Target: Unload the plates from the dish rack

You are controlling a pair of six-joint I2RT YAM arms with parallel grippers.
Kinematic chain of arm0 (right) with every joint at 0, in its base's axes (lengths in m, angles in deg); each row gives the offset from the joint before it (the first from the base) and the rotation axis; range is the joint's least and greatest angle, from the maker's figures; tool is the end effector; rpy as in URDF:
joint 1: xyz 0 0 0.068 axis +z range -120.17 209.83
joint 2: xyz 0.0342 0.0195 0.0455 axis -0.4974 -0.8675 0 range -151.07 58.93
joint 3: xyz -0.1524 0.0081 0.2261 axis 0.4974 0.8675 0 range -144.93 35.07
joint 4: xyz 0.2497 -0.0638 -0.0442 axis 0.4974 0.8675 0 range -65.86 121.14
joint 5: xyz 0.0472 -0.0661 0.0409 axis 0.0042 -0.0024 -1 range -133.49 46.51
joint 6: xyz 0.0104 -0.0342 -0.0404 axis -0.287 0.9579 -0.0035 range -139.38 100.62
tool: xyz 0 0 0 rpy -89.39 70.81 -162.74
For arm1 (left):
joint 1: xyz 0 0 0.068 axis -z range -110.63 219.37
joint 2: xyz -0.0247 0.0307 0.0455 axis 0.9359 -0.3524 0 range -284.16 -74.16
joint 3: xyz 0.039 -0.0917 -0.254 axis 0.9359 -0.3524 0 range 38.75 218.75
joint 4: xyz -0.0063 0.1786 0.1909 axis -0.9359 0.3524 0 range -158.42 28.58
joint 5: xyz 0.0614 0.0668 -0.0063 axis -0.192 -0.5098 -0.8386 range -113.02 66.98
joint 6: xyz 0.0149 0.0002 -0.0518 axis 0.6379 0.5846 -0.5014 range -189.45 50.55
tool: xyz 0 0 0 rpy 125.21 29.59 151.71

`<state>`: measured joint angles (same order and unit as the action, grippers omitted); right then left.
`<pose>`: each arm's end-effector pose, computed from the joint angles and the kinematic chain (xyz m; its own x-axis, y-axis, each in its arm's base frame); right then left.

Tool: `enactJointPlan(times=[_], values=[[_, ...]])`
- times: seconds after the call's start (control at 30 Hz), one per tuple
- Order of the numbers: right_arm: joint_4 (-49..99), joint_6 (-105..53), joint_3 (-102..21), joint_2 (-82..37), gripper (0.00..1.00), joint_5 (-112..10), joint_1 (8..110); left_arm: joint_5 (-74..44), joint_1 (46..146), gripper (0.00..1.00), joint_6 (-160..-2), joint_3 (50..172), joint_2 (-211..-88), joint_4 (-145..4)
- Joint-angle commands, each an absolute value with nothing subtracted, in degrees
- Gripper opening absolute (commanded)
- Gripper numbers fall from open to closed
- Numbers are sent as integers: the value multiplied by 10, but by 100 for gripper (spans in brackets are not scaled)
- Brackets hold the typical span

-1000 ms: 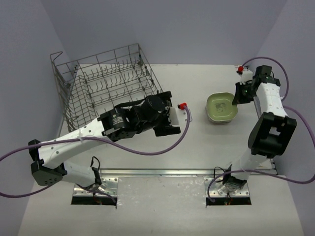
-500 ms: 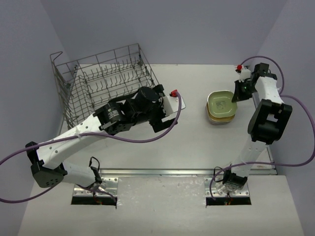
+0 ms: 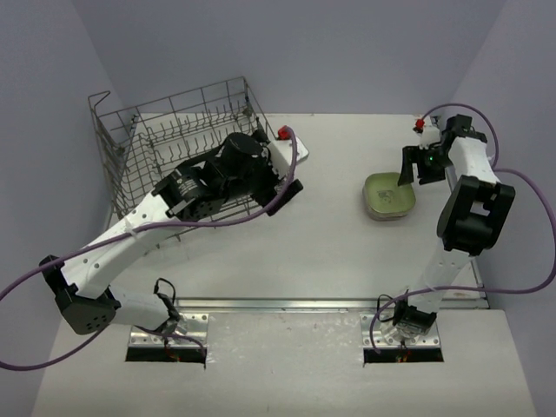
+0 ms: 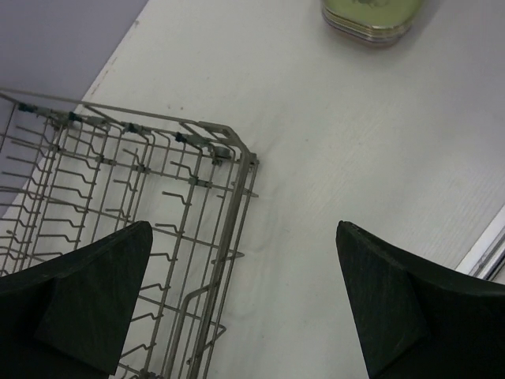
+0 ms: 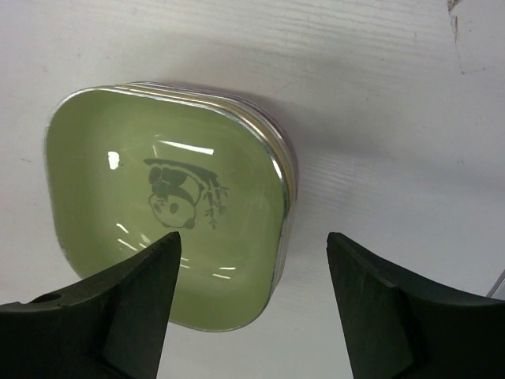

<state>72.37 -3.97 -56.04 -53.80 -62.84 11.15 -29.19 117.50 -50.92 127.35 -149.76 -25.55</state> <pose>0.3912 -0.1196 0.2215 -0.9089 0.0426 -0.4147 -0.0493 0.9768 0.2084 0.1861 -0.2018 0.4284 -0.0995 0.5846 -0.8052 0.7486 0.5771 0.3264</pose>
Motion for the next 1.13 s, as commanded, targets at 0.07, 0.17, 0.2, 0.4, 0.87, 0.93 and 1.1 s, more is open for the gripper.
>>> enactJointPlan(times=[0.07,0.17,0.2,0.4,0.87,0.93,1.1], values=[[760,-95,-619,-391,76,-671,152,-174,1039,100,-635,1324,-1492,-250],[753,-142,-593,-330,81,-690,160,-125,959,100,-677,1292,-1483,-255],[744,-160,-586,-301,85,-699,162,-118,938,100,-685,1284,-1477,-259],[641,-227,-316,-80,99,-702,166,-217,879,100,-730,1143,-1400,-339],[585,-231,-104,190,99,-685,167,-248,781,100,-710,981,-1268,-406],[582,-234,-110,184,99,-690,166,-249,780,100,-703,970,-1259,-405],[582,-231,-117,179,99,-692,167,-253,781,100,-703,964,-1245,-408]])
